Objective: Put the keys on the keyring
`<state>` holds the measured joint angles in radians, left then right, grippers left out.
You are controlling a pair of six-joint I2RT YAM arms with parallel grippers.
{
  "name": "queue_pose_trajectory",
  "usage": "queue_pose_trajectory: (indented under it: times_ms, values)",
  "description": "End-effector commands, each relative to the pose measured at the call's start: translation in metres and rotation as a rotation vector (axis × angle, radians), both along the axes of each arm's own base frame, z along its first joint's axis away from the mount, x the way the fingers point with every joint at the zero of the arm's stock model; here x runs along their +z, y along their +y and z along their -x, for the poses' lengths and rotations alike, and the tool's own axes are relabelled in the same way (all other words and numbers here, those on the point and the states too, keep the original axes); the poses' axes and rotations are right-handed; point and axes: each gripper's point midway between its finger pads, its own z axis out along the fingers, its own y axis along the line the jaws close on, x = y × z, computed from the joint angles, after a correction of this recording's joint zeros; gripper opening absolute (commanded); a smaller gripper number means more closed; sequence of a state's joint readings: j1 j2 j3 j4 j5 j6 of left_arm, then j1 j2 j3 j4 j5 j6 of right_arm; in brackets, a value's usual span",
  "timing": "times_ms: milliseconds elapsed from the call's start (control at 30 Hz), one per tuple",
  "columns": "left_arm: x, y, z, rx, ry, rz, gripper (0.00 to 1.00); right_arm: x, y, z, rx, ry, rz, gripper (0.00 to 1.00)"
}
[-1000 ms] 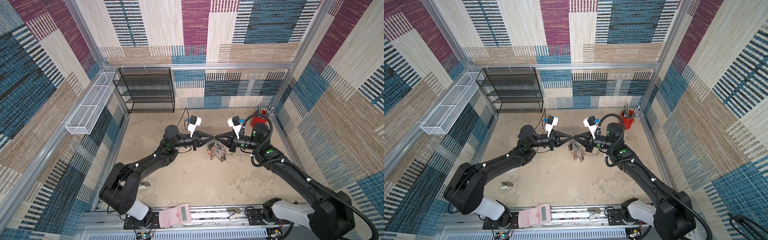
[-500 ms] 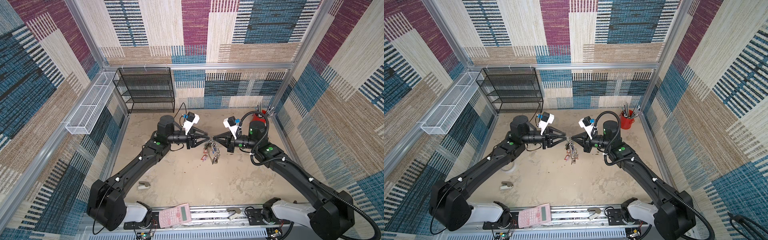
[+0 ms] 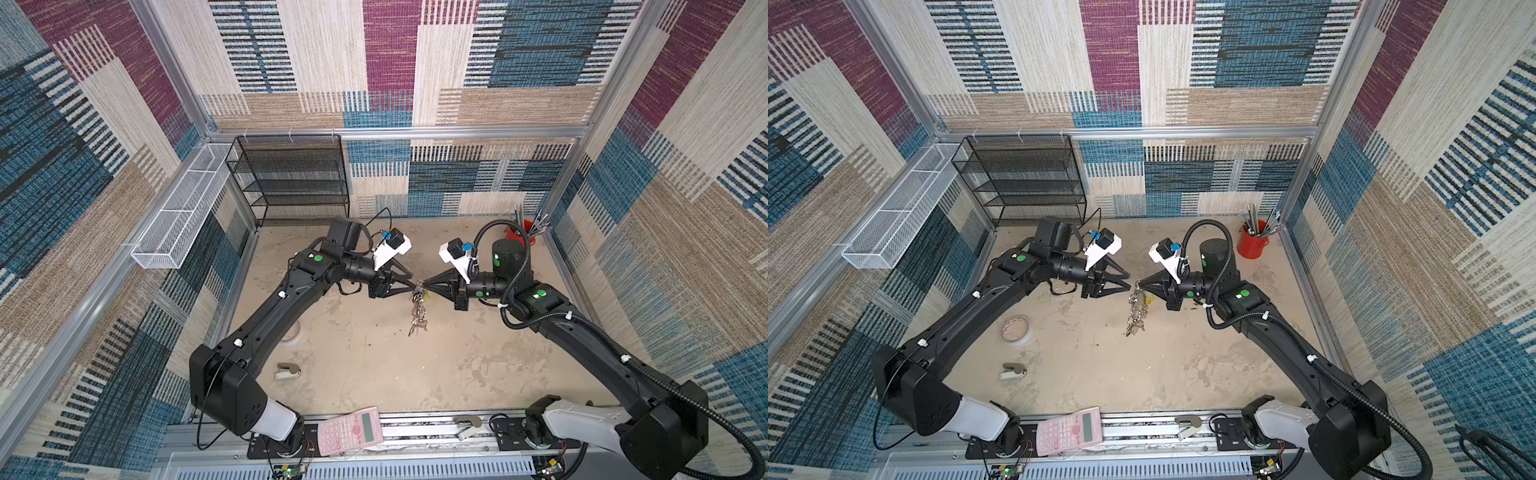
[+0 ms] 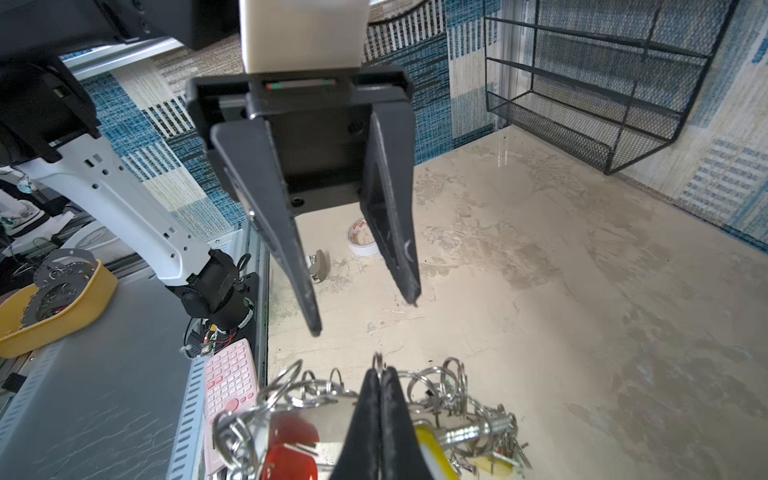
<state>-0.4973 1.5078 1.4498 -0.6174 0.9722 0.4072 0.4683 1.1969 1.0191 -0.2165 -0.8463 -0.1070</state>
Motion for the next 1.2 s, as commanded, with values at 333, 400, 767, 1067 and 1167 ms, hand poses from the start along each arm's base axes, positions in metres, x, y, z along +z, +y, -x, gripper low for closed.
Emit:
queue_pose_trajectory:
  times_ms: [333,400,767,1067,1167]
  values:
    - [-0.006,-0.010,0.006,-0.051,-0.004,-0.028,0.26,0.009,0.006,0.007,0.059,-0.026,-0.026,0.00]
    - [-0.006,-0.013,0.007,-0.060,0.002,-0.028,0.23,0.007,0.006,0.008,0.062,-0.021,-0.024,0.00]
    - [-0.015,-0.015,0.008,-0.065,0.022,-0.065,0.07,0.008,0.006,0.005,0.045,-0.030,-0.026,0.00]
    - [-0.012,-0.015,0.010,-0.067,0.019,-0.051,0.00,0.011,0.006,0.005,0.049,-0.030,-0.036,0.00]
    - [-0.007,-0.017,0.009,-0.059,0.024,-0.019,0.00,0.013,0.006,0.001,0.022,-0.034,-0.041,0.00]
